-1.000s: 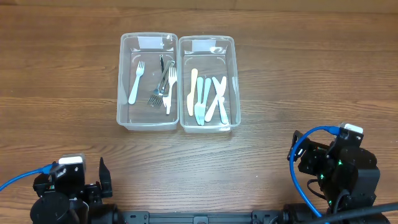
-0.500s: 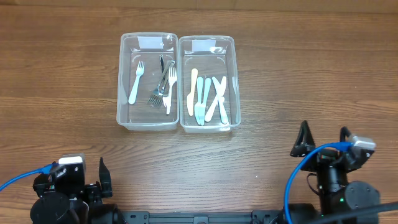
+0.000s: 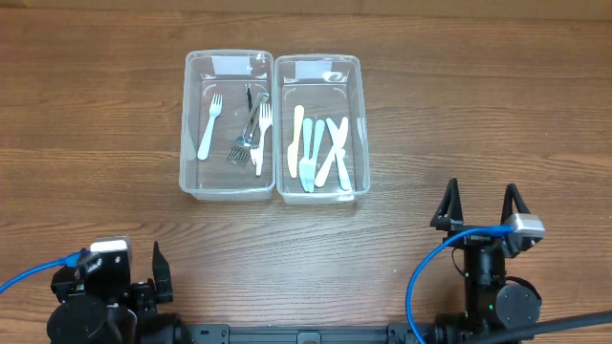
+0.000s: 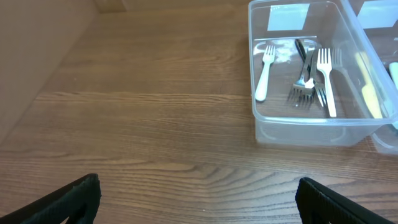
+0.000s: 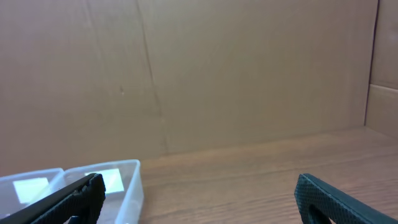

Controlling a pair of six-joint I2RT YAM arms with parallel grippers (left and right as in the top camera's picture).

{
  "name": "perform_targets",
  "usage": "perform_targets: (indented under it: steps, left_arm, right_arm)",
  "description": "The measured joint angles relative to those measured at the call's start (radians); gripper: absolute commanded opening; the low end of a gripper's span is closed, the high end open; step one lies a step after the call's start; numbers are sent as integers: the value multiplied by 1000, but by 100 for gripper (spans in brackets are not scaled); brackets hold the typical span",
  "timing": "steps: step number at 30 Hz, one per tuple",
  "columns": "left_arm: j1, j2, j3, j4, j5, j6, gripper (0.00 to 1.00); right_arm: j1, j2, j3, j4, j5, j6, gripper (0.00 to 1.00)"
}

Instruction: Pack container

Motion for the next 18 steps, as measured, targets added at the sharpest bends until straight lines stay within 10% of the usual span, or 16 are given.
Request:
perform_targets:
  steps: [18]
  left_arm:
    - [0, 0, 0, 0, 0, 0, 100]
  right_arm:
    - [1, 0, -151, -65, 4, -18, 100]
